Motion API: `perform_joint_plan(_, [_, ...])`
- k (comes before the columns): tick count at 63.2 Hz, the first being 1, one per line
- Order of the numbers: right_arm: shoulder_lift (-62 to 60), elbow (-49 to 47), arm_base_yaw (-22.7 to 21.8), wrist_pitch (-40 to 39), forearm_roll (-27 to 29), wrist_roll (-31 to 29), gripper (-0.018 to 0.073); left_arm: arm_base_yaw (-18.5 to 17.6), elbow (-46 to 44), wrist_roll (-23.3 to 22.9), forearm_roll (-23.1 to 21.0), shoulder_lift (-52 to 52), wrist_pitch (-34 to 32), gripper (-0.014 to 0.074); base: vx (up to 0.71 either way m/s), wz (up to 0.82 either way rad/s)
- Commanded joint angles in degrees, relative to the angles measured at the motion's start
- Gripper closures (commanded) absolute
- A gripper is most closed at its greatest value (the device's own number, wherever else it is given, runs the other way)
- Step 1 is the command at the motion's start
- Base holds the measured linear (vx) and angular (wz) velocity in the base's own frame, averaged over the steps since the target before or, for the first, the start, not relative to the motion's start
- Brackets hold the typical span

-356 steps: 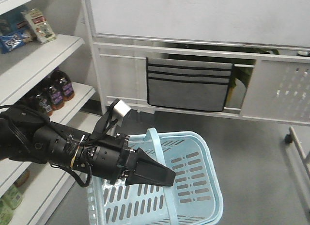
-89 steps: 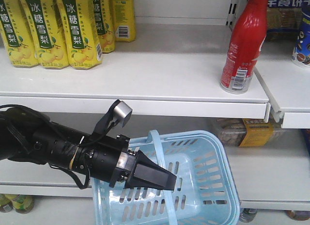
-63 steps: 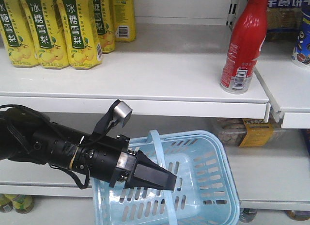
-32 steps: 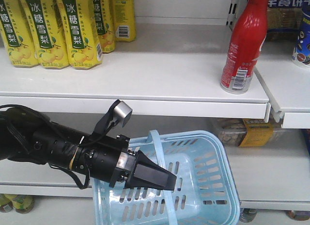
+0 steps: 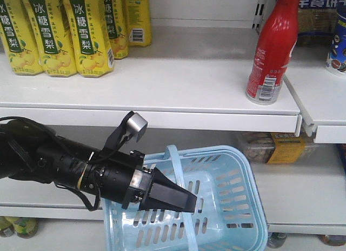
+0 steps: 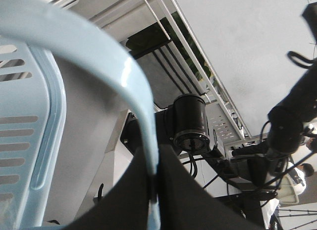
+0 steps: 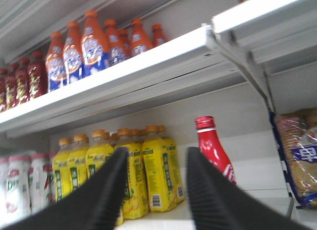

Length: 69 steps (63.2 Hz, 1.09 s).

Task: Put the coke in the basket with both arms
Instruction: 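Close the right gripper around the red Coca-Cola bottle and lift it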

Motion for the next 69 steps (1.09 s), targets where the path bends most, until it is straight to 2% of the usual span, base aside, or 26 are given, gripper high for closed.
perform_joint_plan(1, [4.1,-4.0,0.1,-1.2,-10.4,9.7,0.0029,-0.1,-1.3,0.0,-4.9,-2.4,-10.1,0.0601,0.00,0.00])
perform_joint_plan(5, [5.7,-4.7,0.1,0.1,-12.4,12.6,-0.0064,-0.1,-1.3,0.0,-4.9,-2.4,-10.1,0.0601,0.00,0.00])
perform_joint_plan(10, [7.5,-5.5,0.1,0.3,-12.9,12.8,-0.0122,-0.1,-1.3,0.0,-4.9,-2.4,-10.1,0.0601,0.00,0.00])
perform_joint_plan(15, [9.9,-7.2,0.1,-1.1,-15.5,12.4,-0.0125,-0.1,-1.3,0.0,-4.9,-2.4,-10.1,0.0601,0.00,0.00])
perform_joint_plan(31, [25.8,-19.1,0.1,-3.1,-29.5,13.6,-0.0092,-0.1,-1.3,0.0,-4.9,-2.4,-10.1,0.0601,0.00,0.00])
perform_joint_plan(40, [35.2,-26.4,0.1,-3.0,-34.3,14.7,-0.0088,-0.1,-1.3,0.0,-4.9,-2.4,-10.1,0.0601,0.00,0.00])
perform_joint_plan(47, [42.3,-31.7,0.1,-1.4,-36.5,14.9,-0.0084,-0.1,-1.3,0.0,-4.9,-2.4,-10.1,0.0601,0.00,0.00])
perform_joint_plan(69, [57.8,-40.9,0.1,1.4,-36.5,15.3,-0.0070,-0.1,-1.3,0.0,-4.9,-2.4,-10.1,0.0601,0.00,0.00])
